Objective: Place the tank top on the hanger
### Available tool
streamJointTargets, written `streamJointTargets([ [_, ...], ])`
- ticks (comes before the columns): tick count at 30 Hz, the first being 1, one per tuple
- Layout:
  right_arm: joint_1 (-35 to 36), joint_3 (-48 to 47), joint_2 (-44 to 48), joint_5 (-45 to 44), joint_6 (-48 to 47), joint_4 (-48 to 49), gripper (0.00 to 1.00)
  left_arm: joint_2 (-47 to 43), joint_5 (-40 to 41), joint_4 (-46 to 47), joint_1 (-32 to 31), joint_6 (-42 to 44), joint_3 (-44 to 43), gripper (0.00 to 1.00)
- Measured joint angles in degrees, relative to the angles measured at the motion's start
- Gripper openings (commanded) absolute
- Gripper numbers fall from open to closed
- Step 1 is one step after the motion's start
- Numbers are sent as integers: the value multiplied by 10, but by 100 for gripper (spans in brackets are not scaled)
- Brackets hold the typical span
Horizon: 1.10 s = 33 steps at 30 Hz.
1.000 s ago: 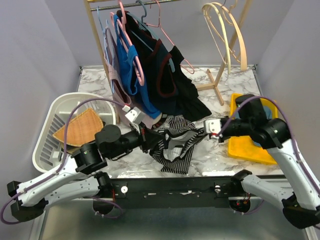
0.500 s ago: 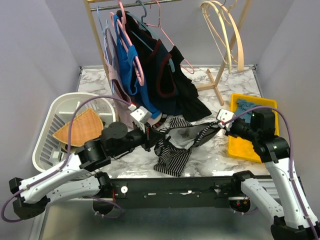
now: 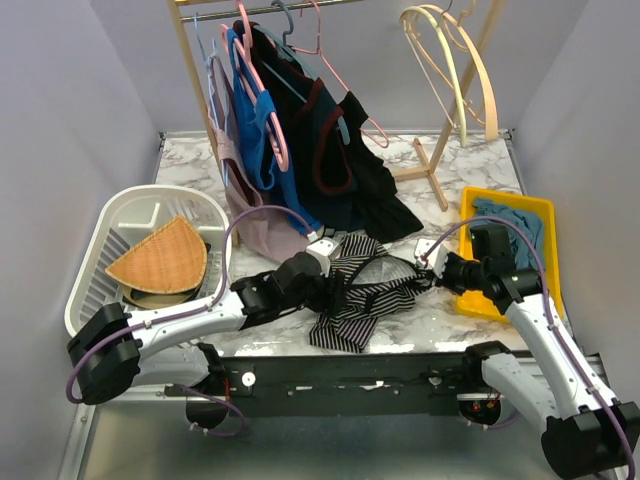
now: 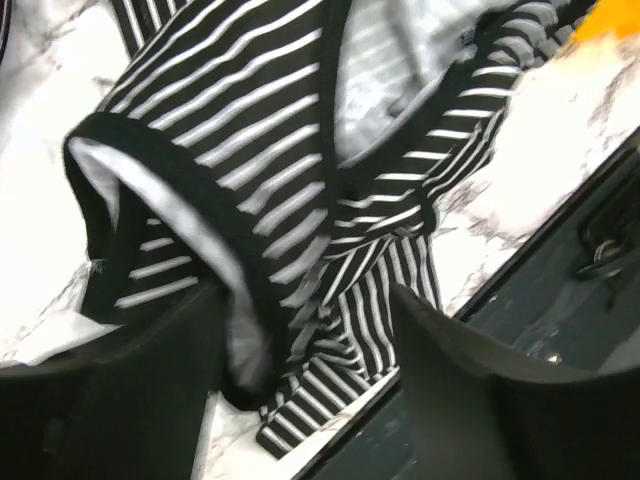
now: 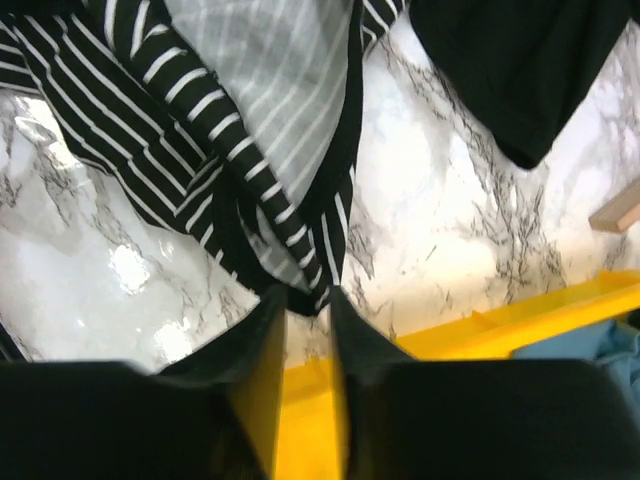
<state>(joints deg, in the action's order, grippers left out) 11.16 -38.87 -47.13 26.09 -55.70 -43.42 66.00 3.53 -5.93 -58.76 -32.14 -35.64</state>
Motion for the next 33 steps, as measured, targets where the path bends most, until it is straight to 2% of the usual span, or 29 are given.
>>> streamJointTargets([
  [1, -2, 1, -2, -2, 4, -1, 57, 3, 0, -3, 2, 2, -6, 90],
  [4, -15, 2, 1, -14, 8, -2, 70, 5, -1, -21, 4, 30, -43, 95],
  [7, -22, -7, 15, -13, 13, -17, 74, 4, -3, -53, 5, 63, -84, 96],
  [11, -23, -59, 32, 9, 27, -50, 74, -17, -6, -106, 6, 120, -128, 97],
  [16, -23, -159, 33, 71, 74, -66, 75, -64, -5, -144, 6, 193, -144, 98],
  [22, -42, -323, -21, 110, 175, -82, 79, -139, 9, -128, 6, 256, -70, 99],
  [25, -50, -420, -54, 109, 248, -79, 82, -146, 21, -138, 6, 271, -49, 99],
  [30, -53, -586, -135, 49, 384, -38, 82, -152, 47, -138, 6, 290, -49, 99],
  [33, -54, -663, -189, 27, 436, -5, 81, -160, 52, -140, 6, 299, -49, 99],
])
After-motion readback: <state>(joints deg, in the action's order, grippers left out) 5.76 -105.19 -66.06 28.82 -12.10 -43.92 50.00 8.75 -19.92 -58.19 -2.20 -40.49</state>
